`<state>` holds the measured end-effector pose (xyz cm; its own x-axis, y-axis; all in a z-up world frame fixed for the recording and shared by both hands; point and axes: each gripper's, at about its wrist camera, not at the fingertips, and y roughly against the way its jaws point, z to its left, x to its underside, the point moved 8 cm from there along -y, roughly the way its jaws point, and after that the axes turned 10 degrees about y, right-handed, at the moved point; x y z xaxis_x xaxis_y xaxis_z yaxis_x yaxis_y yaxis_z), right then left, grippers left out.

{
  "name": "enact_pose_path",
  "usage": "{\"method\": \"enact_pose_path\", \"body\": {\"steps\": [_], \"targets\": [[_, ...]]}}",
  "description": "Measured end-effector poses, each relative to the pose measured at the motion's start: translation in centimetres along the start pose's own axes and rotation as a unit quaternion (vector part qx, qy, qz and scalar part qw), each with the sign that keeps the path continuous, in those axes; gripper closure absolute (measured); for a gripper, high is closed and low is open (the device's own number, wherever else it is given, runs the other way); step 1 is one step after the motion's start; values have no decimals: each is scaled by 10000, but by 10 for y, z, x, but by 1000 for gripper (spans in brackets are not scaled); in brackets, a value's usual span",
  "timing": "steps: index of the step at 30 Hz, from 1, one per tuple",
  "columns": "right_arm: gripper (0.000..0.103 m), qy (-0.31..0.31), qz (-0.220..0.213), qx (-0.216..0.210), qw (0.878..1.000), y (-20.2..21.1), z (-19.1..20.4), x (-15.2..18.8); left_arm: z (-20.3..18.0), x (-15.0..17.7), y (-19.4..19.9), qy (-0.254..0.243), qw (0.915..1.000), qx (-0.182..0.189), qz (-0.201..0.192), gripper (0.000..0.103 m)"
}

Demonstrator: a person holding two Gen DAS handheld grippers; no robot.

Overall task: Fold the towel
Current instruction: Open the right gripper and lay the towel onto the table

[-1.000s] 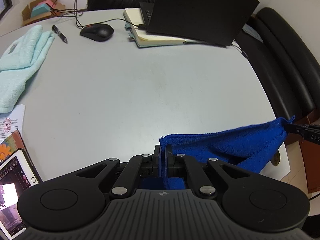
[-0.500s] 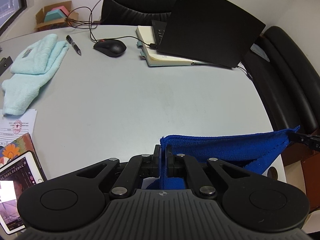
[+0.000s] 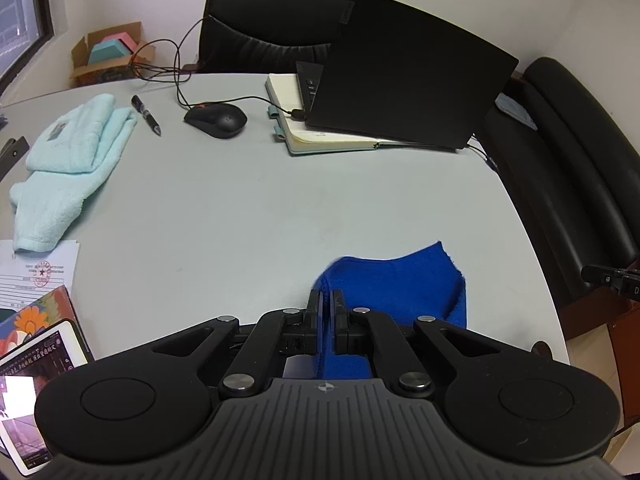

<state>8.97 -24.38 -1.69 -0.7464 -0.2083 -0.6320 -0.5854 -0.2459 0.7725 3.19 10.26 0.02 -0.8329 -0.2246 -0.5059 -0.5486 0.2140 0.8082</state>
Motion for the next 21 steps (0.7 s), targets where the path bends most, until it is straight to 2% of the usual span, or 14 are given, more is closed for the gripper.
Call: {"method": "enact_pose_path", "body": {"steps": [12, 21], "targets": [[96, 132, 369, -319, 9987, -22, 21, 15, -4, 3, -4, -66, 9999, -75, 55, 100], [95, 470, 717, -711, 9938, -46, 63, 31, 9, 16, -27, 67, 9987, -174, 477, 99]]}}
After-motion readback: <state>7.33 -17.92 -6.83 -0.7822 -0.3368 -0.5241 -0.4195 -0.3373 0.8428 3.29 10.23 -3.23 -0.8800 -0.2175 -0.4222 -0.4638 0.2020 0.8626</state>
